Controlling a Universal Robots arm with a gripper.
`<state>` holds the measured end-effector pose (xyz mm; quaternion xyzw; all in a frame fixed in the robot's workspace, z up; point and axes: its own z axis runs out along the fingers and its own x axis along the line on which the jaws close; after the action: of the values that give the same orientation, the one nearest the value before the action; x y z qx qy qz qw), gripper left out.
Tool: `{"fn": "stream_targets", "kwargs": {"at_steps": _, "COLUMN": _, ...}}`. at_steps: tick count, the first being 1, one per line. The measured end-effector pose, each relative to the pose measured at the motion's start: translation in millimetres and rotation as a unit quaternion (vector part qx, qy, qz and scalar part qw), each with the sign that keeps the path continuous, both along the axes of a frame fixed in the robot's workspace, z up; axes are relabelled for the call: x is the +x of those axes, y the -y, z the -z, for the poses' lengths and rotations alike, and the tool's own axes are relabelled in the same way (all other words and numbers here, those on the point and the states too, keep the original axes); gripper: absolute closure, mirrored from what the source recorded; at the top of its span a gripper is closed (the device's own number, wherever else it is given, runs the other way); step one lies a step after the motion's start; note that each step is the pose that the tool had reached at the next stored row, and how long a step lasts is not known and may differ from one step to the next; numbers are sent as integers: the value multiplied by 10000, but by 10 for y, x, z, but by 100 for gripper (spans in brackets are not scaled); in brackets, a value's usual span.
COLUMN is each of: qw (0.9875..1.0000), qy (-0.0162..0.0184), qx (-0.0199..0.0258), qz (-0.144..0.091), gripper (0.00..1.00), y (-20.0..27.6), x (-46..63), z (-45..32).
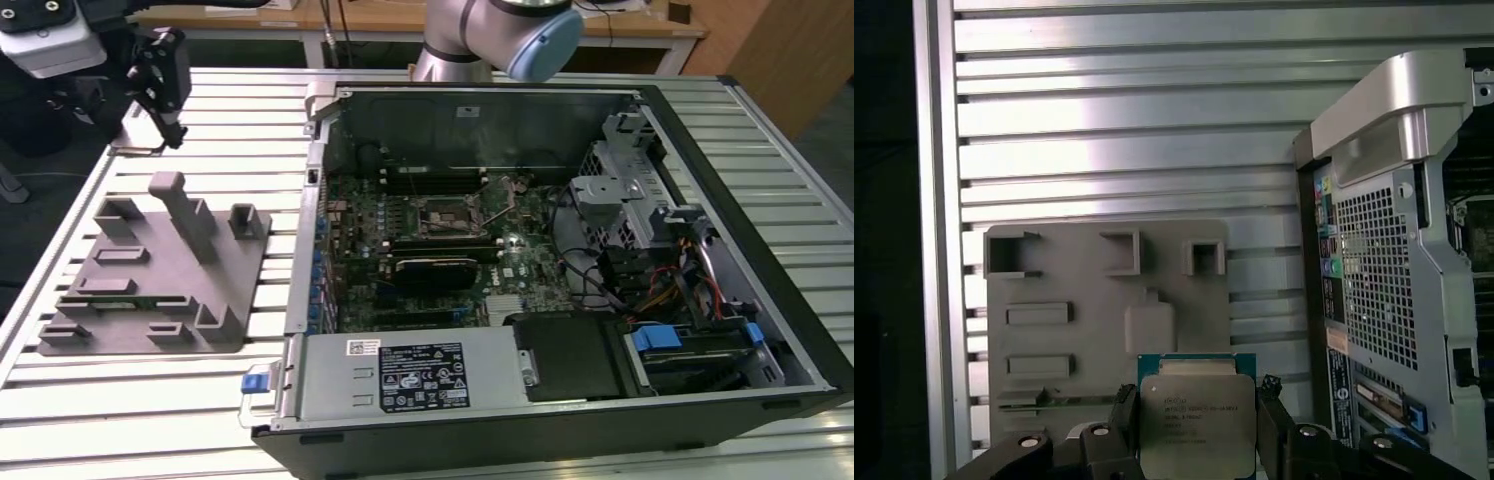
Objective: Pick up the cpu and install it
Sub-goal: 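Pick up the cpu and move it towards the insertion slot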
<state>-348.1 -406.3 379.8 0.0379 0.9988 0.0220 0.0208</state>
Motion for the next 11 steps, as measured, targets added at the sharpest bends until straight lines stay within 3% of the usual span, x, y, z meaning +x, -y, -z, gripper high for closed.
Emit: {"fn": "stream_targets", "kwargs": {"at_steps": 11, "qw": 10000, "qy": -1, "qx": 0, "qz": 0, "gripper": 45, "y": 0, "x": 280, "z": 0}}
